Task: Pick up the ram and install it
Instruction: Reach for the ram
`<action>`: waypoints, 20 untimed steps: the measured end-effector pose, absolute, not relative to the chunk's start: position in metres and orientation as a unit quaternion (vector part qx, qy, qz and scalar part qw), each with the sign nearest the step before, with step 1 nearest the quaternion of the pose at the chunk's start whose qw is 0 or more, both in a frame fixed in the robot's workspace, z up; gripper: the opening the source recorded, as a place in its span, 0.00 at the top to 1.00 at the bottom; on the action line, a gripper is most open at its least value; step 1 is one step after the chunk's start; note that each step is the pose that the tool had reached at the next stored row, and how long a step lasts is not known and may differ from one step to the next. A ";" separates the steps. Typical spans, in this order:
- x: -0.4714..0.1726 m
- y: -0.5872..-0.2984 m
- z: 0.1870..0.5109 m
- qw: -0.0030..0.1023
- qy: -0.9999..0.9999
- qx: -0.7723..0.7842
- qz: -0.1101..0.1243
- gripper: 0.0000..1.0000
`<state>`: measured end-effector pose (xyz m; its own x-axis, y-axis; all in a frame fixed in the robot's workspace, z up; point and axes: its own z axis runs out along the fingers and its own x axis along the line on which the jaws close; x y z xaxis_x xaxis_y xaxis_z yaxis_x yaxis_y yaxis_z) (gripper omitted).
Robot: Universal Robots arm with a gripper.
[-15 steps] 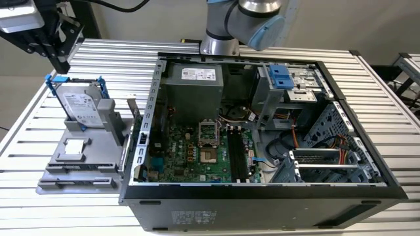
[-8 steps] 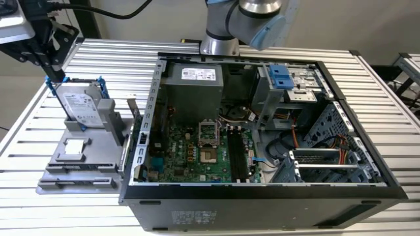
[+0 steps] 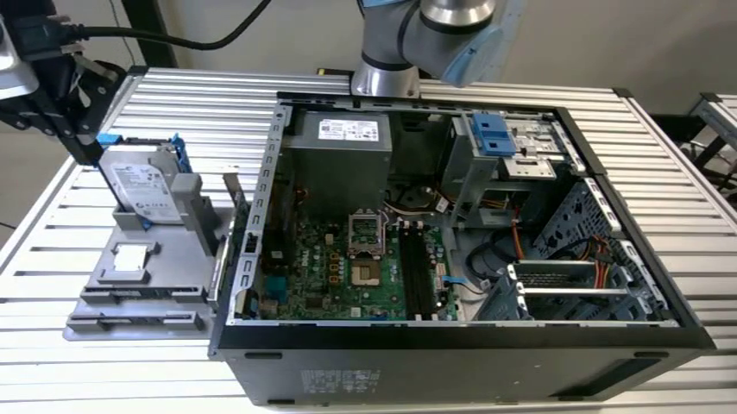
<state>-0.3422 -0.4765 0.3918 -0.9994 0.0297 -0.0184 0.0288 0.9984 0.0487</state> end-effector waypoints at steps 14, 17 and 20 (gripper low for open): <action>-0.343 -0.521 0.391 0.010 1.000 0.015 0.024 1.00; -0.344 -0.525 0.391 0.010 1.000 0.015 0.024 1.00; -0.344 -0.525 0.391 0.010 1.000 0.015 0.024 1.00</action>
<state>-0.3443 -0.5254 0.3912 -0.9994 0.0297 -0.0185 0.0287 0.9984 0.0487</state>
